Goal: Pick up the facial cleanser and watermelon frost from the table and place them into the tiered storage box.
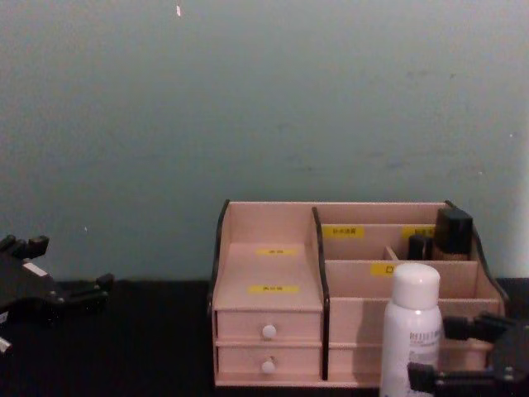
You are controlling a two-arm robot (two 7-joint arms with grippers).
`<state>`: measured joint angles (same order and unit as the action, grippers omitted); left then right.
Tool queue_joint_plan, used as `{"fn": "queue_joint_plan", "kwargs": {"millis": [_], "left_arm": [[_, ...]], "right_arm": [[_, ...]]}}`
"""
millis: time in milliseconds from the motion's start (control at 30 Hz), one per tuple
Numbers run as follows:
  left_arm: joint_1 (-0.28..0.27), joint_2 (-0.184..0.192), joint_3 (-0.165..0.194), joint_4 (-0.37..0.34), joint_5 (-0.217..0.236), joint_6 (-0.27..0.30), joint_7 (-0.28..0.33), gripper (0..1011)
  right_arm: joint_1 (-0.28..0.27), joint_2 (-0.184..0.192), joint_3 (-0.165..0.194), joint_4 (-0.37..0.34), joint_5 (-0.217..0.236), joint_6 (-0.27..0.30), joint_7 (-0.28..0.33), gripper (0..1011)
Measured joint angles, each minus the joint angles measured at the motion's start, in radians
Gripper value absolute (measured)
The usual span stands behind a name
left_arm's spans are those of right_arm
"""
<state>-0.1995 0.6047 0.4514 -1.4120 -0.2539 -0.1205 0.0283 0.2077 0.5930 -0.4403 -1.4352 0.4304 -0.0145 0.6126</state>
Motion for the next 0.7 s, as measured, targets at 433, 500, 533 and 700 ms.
{"fn": "queue_joint_plan", "kwargs": {"millis": [433, 500, 533, 700], "left_arm": [[0.000, 0.000, 0.000, 0.000, 0.000, 0.000, 0.000, 1001], [0.000, 0.000, 0.000, 0.000, 0.000, 0.000, 0.000, 1001], [0.000, 0.000, 0.000, 0.000, 0.000, 0.000, 0.000, 1002], [0.000, 0.000, 0.000, 0.000, 0.000, 0.000, 0.000, 1001]], "right_arm": [[0.055, -0.041, -0.017, 0.068, -0.007, 0.001, 0.016, 1002], [0.058, -0.044, -0.017, 0.073, -0.007, 0.000, 0.016, 1002], [0.059, -0.045, -0.017, 0.075, -0.006, 0.000, 0.016, 1002], [0.061, -0.052, -0.015, 0.082, 0.001, 0.001, 0.014, 1002]]}}
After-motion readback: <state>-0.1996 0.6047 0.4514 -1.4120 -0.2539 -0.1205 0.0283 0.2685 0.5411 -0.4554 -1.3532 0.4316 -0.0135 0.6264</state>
